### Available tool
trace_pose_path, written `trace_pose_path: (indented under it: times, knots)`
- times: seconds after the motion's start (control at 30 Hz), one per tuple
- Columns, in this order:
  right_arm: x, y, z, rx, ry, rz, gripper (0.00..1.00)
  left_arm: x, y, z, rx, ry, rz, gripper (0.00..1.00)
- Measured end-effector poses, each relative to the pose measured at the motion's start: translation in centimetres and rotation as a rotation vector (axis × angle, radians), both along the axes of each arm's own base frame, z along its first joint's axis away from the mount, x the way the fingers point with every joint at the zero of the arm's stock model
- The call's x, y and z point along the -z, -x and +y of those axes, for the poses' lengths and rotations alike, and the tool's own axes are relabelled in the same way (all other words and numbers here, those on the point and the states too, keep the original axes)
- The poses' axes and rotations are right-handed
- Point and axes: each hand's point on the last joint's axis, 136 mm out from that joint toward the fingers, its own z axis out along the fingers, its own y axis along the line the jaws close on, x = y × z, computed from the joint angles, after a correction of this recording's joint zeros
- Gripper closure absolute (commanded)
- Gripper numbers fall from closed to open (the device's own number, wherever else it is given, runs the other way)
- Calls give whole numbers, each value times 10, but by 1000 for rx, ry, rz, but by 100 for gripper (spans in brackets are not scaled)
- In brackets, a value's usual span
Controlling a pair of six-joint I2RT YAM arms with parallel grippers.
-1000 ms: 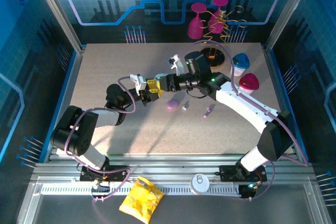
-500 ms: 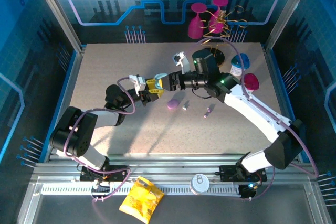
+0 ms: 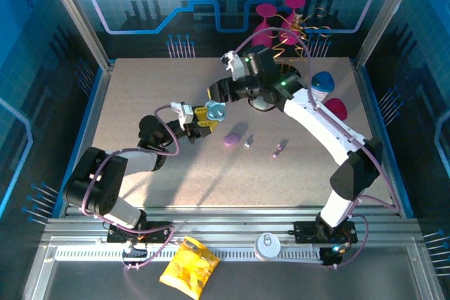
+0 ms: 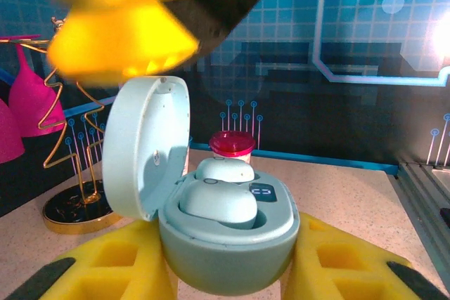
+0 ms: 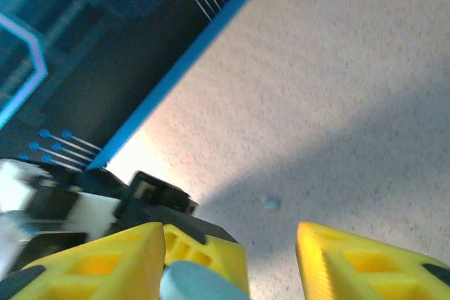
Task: Insert wireless bluetooth earbuds into charging case
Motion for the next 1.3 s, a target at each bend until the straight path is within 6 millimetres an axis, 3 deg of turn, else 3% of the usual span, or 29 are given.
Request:
trace_pose_path:
  times: [0.17,0.33,0.43,0.53,0.67,0.93,1.1,1.3]
  knots:
    - [16,9,-5,-24,43,30,52,5,1,0,-2,-5,21,74]
    - [27,34,-21,-31,73,52,49,5,1,1,-4,-5,22,74]
    - [28,47,-32,-16,75,60,39,5,0,1,-4,-6,25,74]
    - [28,52,-39,23,54,67,22,4,0,0,-4,-5,23,74]
    - [36,53,-36,58,-35,141,16,2,-1,0,-5,-3,19,74]
    - [47,48,-21,54,-283,340,28,0,-1,1,-12,1,16,73]
    - [54,44,-12,33,-415,458,42,0,-3,3,-23,3,16,73]
    - [44,43,-5,-1,-504,497,64,-1,-4,4,-30,6,14,73]
